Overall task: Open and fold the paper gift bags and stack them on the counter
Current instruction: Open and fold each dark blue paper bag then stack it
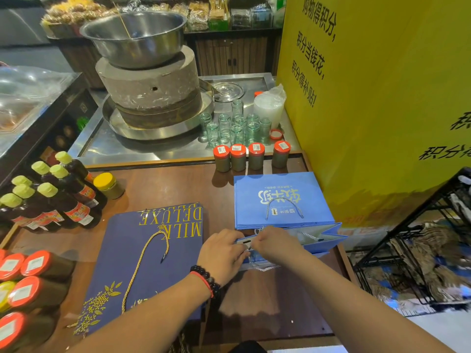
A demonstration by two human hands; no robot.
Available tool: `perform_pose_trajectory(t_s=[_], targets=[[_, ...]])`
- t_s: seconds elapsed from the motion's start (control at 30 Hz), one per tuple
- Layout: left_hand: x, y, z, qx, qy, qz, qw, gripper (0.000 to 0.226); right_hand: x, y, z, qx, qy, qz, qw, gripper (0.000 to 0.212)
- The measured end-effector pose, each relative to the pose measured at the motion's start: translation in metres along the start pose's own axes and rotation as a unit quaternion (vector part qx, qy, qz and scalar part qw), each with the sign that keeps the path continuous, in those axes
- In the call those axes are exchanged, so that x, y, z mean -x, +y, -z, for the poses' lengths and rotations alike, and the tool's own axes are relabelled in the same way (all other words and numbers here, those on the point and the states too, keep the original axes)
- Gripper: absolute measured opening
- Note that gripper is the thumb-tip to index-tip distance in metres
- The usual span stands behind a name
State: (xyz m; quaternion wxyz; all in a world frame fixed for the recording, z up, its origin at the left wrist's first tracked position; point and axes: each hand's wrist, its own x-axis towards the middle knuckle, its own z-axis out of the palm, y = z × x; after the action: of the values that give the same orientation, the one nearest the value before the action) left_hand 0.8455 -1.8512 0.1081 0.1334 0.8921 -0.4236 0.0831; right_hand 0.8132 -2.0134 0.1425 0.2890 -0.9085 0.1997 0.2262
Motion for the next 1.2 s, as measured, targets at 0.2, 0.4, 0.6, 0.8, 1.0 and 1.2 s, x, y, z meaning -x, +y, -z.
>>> perform_pose_trajectory(t_s=[0.2, 0.4, 0.6, 0.8, 1.0, 1.2], targets=[[0.007, -0.001, -0.001, 0.001, -0.005, 0.007, 1.000, 0.014, -0.006, -0.015, -0.004, -0.012, -0.041, -0.023, 0.999, 0.018], [0.007, -0.001, -0.001, 0.023, -0.009, 0.031, 0.999, 0.014, -0.001, -0.006, -0.018, -0.024, 0.045, -0.003, 0.999, 0.018], [0.008, -0.003, 0.000, 0.014, -0.008, 0.019, 1.000, 0.012, 0.012, 0.000, 0.004, -0.267, 0.144, 0.035, 0.952, 0.018], [0.005, -0.008, 0.004, 0.080, 0.001, 0.040, 0.996, 0.008, 0.039, 0.013, -0.001, -0.391, 0.227, 0.047, 0.891, 0.011], [0.006, -0.010, 0.005, 0.105, -0.011, 0.047, 0.993, 0.015, 0.050, 0.022, -0.047, -0.262, 0.140, 0.066, 0.953, 0.009], [0.008, -0.007, 0.008, 0.116, -0.020, 0.058, 0.991, 0.017, 0.042, 0.003, -0.068, -0.341, -0.039, 0.052, 0.938, 0.013]])
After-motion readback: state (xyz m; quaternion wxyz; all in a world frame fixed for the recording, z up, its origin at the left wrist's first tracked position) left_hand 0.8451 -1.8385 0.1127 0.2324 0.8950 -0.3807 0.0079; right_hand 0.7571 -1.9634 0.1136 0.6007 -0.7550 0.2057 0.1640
